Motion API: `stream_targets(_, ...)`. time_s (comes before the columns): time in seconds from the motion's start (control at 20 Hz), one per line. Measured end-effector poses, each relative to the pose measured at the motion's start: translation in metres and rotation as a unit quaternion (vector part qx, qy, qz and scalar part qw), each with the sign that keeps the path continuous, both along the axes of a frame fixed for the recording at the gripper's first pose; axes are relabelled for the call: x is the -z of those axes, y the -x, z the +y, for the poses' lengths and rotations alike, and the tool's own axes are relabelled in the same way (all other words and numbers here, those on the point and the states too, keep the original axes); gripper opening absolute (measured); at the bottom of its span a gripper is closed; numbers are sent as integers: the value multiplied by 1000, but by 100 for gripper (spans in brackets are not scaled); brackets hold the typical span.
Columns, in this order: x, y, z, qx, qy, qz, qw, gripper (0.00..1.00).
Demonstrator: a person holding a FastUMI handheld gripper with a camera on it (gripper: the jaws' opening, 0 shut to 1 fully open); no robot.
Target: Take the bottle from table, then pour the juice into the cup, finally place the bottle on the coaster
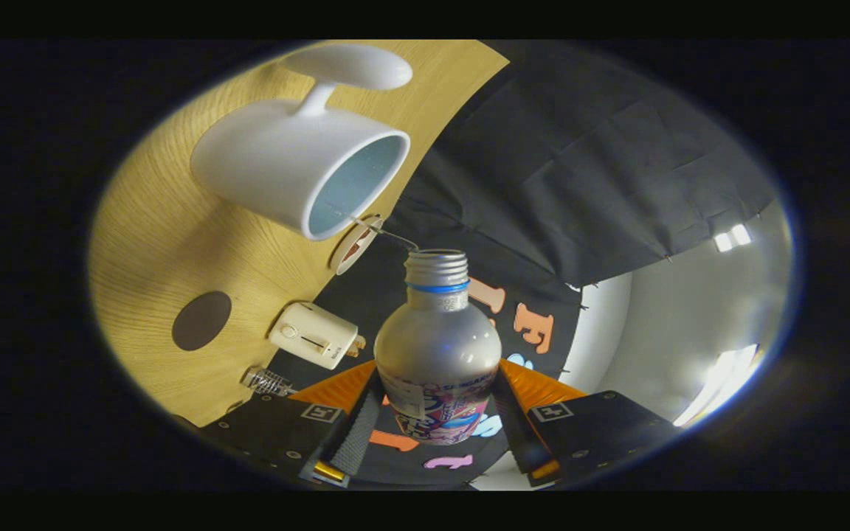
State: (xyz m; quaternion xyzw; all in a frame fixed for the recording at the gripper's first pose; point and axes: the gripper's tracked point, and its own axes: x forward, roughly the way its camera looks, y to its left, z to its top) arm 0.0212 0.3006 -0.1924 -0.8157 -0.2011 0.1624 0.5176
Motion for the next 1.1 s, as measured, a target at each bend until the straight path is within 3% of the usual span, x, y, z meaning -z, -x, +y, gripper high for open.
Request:
stream_targets(0.4, 5, 3, 0, 5, -13, 16, 1000, 77)
stream_targets(0.7, 17, 3, -8, 50, -107, 94, 989, 78)
stream_targets(0.9, 21, 5, -14, 87, -217, 183, 955, 78)
stream_targets(1.1, 10, -5, -23, 128, -344, 253, 895, 78)
